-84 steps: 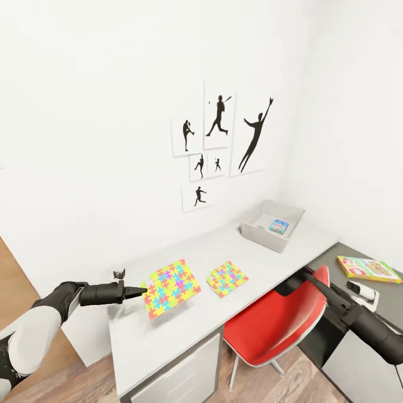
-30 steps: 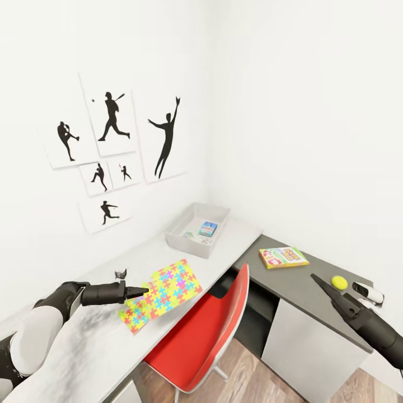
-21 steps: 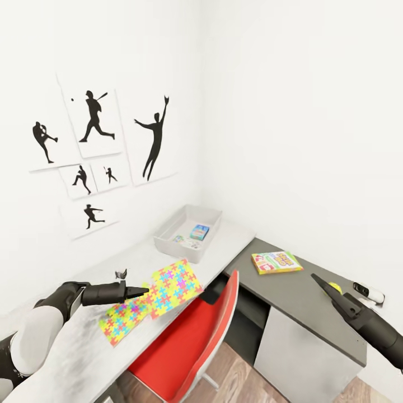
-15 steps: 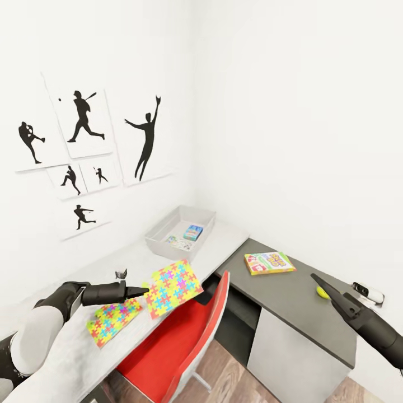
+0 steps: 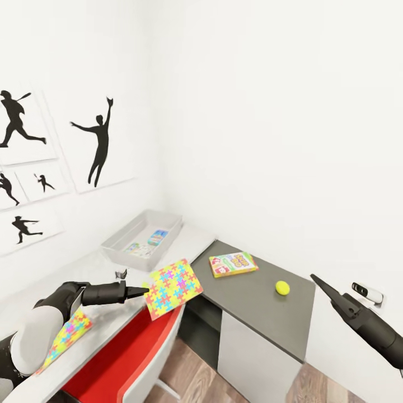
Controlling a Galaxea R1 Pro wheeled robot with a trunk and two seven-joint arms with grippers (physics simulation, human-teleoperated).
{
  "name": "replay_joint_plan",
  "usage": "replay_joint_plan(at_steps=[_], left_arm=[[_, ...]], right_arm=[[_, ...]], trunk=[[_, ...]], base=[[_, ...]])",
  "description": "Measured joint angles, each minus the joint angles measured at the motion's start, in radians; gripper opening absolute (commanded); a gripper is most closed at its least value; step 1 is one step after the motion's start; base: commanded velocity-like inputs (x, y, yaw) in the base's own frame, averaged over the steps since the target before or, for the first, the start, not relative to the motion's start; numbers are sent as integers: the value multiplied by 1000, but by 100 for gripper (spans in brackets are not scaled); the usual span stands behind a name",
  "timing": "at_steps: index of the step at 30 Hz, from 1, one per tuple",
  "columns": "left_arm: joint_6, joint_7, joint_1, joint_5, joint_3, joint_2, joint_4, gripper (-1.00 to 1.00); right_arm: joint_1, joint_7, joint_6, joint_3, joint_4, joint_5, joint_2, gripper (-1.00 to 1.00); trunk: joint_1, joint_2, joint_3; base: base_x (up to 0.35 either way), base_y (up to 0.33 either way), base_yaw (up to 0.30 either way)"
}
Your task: Put all the toys in the child's room - the three board games (two on the bed and one on the table), the two jigsaw puzzles on the table, and the tennis ball on the table - inside the toy box on the table in the child's room.
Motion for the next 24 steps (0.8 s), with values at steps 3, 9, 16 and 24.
replay_joint_plan(at_steps=[3,9,16,24], left_arm=[[0,0,0,0,0,0,0,-100],[0,0,0,5,2,1,0,-100],[1,0,0,10,6,6,0,-100],[1,0,0,11,7,7,0,-100]], right_arm=[[0,-1,-1,0,0,0,0,100],[-1,-1,-6,0,-1,0,0,100],[0,-1,-6,1,-1,1,1,100],[0,-2,-8,2,-1,2,2,100]], trunk=[[0,0,2],[0,0,3],[0,0,3],[0,0,3]], base=[[216,-255,-159],[260,-71,-33],[76,-7,-3],[25,-120,0]])
